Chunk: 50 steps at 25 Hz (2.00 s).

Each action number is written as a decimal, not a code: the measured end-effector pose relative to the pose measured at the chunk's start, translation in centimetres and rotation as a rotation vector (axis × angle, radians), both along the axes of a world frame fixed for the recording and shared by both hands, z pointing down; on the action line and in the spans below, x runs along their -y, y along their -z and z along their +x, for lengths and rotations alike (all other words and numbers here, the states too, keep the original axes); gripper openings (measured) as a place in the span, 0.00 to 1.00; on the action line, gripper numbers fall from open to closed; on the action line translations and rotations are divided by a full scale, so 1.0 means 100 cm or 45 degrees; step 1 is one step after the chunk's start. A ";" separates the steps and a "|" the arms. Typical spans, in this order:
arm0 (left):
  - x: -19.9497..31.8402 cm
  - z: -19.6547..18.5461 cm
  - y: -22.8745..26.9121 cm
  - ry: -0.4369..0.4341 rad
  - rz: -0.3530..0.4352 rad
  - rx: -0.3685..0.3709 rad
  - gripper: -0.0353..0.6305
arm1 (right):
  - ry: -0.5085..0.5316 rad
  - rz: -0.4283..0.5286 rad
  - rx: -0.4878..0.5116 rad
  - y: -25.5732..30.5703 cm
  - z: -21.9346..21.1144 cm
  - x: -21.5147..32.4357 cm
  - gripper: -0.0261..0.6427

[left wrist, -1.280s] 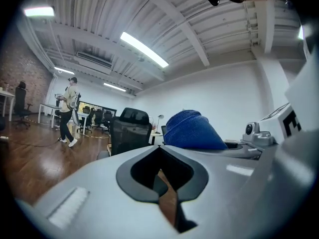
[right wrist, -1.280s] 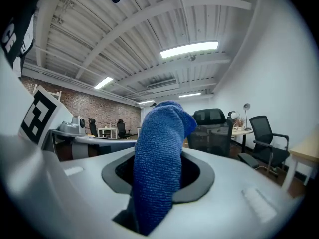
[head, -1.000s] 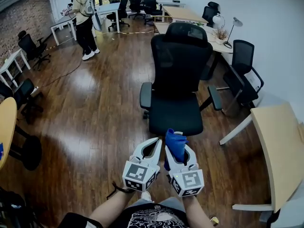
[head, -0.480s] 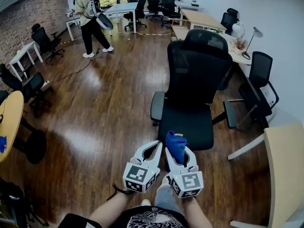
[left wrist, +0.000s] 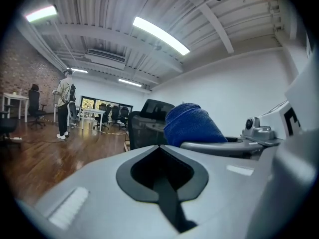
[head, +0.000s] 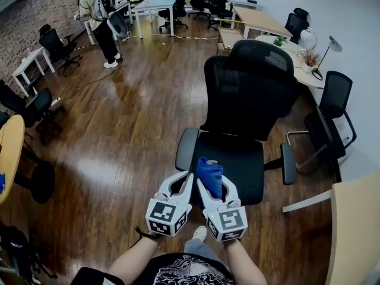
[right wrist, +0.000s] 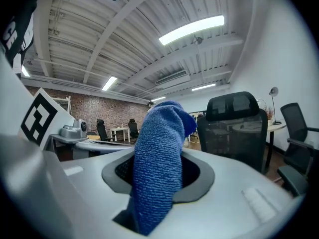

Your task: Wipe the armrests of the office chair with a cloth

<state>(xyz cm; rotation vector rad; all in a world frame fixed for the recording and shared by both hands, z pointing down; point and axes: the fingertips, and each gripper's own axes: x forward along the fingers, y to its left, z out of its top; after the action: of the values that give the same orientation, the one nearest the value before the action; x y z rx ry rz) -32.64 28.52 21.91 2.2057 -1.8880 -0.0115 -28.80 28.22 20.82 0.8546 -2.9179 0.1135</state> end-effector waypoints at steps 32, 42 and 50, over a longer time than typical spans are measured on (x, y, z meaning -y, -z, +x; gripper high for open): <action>0.187 -0.178 -0.089 -0.018 -0.202 -0.080 0.02 | 0.394 0.021 -0.821 -0.198 -0.191 0.272 0.25; 0.192 -0.179 -0.105 0.003 -0.245 -0.133 0.02 | 0.552 0.010 -0.988 -0.236 -0.187 0.260 0.25; 0.162 -0.168 -0.103 0.084 -0.230 -0.115 0.02 | 0.610 0.016 -0.914 -0.231 -0.181 0.200 0.25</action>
<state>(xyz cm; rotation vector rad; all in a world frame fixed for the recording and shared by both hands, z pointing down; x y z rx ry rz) -49.45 12.31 32.22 1.9904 -1.8355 0.0451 -46.90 8.19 43.94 0.1166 -2.3387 -0.2069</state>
